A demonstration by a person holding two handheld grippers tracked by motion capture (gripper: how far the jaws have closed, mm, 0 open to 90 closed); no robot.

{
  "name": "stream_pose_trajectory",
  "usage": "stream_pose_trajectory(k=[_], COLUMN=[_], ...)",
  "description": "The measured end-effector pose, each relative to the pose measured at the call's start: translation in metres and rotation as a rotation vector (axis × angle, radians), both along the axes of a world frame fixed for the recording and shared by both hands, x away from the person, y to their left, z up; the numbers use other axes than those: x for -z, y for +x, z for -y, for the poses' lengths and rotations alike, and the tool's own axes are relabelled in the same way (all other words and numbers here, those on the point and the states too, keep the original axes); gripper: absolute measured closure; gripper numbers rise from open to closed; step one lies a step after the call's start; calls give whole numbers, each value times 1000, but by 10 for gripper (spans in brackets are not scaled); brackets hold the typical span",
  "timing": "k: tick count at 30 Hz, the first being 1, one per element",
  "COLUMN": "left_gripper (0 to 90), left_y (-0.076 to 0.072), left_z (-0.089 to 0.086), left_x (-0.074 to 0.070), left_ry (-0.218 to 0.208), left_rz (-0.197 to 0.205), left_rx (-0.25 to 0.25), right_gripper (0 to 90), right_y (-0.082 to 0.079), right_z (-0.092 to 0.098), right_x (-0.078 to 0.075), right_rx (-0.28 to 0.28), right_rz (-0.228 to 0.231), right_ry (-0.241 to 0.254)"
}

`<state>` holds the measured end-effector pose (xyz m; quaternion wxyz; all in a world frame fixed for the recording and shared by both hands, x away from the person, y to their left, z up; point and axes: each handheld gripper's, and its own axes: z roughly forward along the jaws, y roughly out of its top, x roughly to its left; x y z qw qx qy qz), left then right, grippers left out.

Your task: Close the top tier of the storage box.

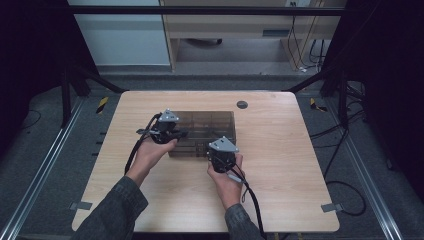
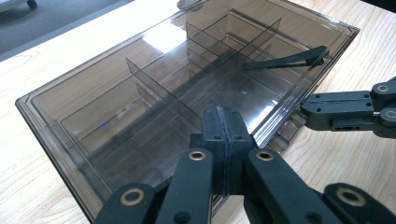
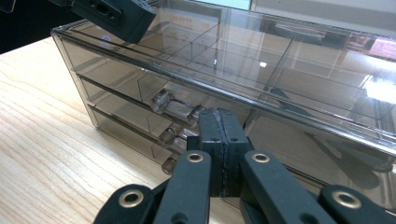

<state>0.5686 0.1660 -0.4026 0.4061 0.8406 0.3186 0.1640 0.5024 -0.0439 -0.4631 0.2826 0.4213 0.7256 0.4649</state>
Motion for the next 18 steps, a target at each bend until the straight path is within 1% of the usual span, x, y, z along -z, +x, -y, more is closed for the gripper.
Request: stream_pose_trajectory(k=[1, 3, 18], left_gripper=[892, 891, 890], left_y=[0, 0, 0], left_z=[-1, -1, -1], left_x=[0, 0, 0], left_ry=[8, 9, 8], left_rz=[1, 2, 4], left_rx=[5, 6, 6], right_gripper=[900, 900, 900], right_y=[0, 1, 1], right_z=[0, 0, 0], right_x=[0, 0, 1], right_rx=[1, 3, 6], right_rz=[0, -3, -2], right_ry=[1, 5, 2])
